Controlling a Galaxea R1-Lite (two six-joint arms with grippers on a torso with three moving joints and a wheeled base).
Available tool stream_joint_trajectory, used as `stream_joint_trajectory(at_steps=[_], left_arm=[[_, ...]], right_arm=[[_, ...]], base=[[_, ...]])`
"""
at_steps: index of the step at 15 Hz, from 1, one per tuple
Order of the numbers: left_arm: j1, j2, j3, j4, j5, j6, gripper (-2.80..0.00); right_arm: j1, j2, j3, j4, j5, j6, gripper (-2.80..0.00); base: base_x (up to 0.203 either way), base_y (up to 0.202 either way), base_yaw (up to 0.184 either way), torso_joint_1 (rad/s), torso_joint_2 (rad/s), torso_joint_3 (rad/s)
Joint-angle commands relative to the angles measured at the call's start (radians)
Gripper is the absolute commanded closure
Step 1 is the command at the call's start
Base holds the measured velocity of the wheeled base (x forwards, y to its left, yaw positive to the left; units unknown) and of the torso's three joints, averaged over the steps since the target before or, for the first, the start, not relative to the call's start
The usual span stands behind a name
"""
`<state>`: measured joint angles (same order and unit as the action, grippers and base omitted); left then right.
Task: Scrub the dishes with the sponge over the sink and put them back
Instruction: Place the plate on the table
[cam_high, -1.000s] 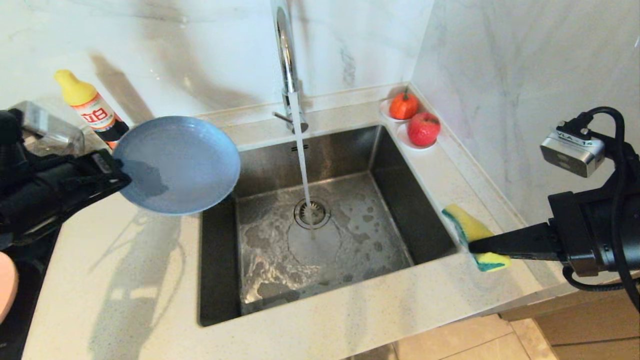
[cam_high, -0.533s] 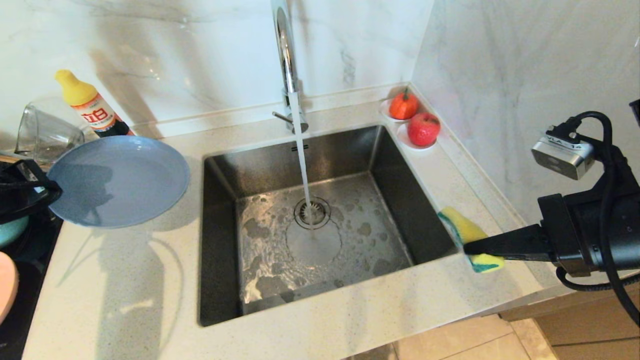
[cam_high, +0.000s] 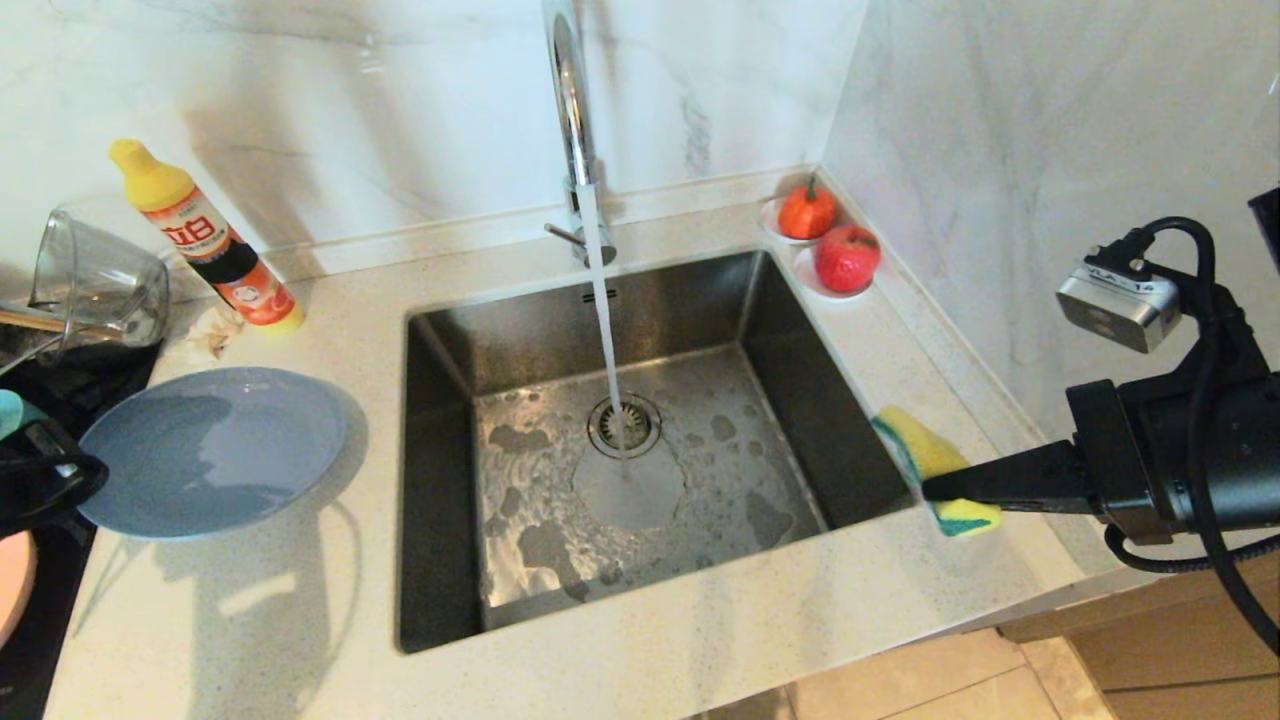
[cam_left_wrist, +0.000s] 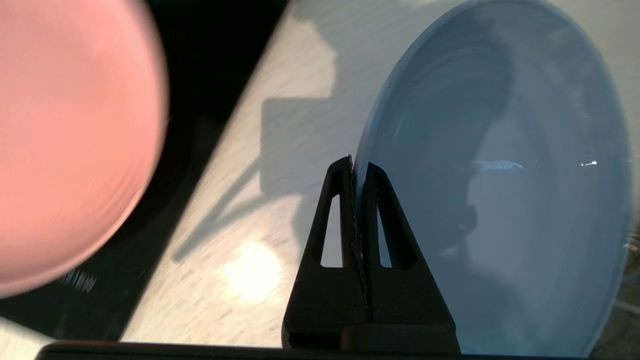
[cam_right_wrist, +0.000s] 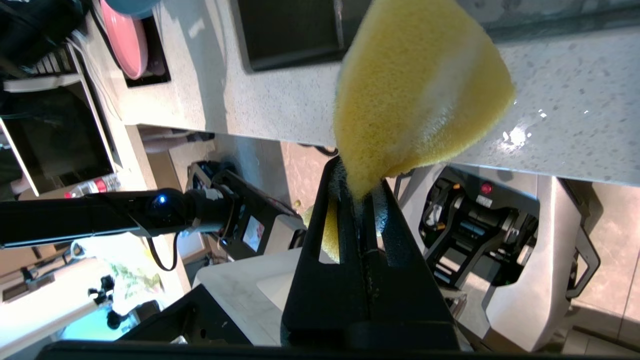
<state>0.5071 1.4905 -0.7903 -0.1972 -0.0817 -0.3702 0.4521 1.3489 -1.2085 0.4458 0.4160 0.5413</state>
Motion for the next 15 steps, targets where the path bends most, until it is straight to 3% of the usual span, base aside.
stream_joint_trajectory(at_steps=[1,3,9,10,15], left_arm=[[0.026,0.055,0.055,-0.049,-0.016,-0.045,0.0],[0.036,0.071,0.093,-0.137,-0.015,-0.06,0.0],[0.055,0.104,0.133,-0.169,-0.009,-0.045,0.0],[0.064,0.121,0.126,-0.169,-0.008,-0.045,-2.8],[0.071,0.116,0.11,-0.223,-0.012,-0.06,-2.8]], right_arm=[[-0.001,-0.002,-0.002,0.002,0.001,0.003,0.0],[-0.007,-0.012,0.001,0.003,0.004,0.009,0.0],[-0.007,-0.035,0.015,0.006,0.004,0.011,0.0],[-0.007,-0.037,0.015,0.007,0.004,0.011,0.0],[-0.006,-0.05,0.015,0.011,0.003,0.008,0.0]], base=[[0.0,0.0,0.0,0.0,0.0,0.0],[0.0,0.0,0.0,0.0,0.0,0.0],[0.0,0.0,0.0,0.0,0.0,0.0],[0.0,0.0,0.0,0.0,0.0,0.0],[0.0,0.0,0.0,0.0,0.0,0.0]])
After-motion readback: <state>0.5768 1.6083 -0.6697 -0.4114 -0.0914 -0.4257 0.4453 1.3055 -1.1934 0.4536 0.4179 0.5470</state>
